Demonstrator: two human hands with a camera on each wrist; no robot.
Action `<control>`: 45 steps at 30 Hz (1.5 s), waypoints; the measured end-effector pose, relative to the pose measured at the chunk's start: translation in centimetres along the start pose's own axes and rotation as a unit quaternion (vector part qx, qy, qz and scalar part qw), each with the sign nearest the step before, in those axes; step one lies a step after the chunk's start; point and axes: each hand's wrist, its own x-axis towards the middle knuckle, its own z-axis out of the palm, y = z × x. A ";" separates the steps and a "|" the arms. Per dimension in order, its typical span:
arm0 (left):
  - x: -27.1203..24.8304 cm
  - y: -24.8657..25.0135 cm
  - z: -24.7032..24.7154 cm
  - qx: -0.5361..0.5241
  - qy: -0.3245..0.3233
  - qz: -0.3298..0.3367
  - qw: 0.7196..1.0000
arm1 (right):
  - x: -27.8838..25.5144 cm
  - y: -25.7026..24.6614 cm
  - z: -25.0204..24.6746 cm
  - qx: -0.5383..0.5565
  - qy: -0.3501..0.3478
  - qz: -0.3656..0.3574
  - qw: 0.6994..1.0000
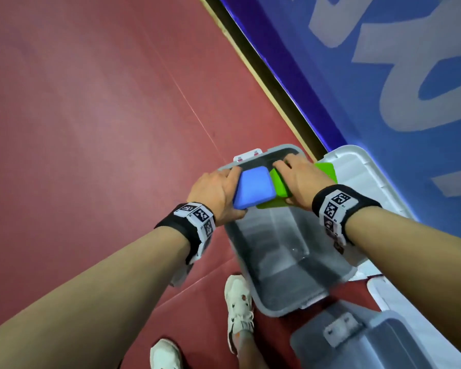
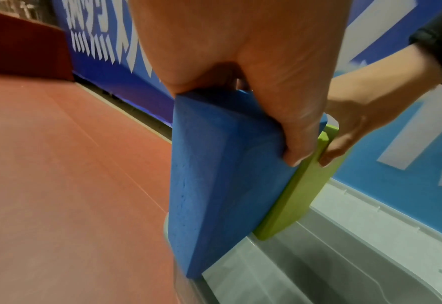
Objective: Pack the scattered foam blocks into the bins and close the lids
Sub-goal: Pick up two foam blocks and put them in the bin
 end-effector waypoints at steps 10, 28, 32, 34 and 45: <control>8.2 0.7 10.3 -0.023 -0.019 -0.049 0.998 | 5.7 5.4 10.5 -0.048 0.007 0.048 0.998; 16.1 -3.9 22.0 0.042 -0.055 -0.097 0.993 | 15.7 4.2 20.6 -0.033 0.048 0.125 0.990; 17.4 -4.2 23.6 0.081 -0.054 -0.098 0.990 | 16.7 4.3 21.9 -0.028 0.056 0.154 0.986; 17.4 -4.5 24.7 0.075 -0.056 -0.107 0.990 | 17.0 4.0 23.0 -0.050 0.043 0.148 0.987; 12.1 -8.4 18.2 0.036 0.032 -0.096 0.994 | 14.9 -0.7 17.3 -0.139 -0.032 0.129 0.981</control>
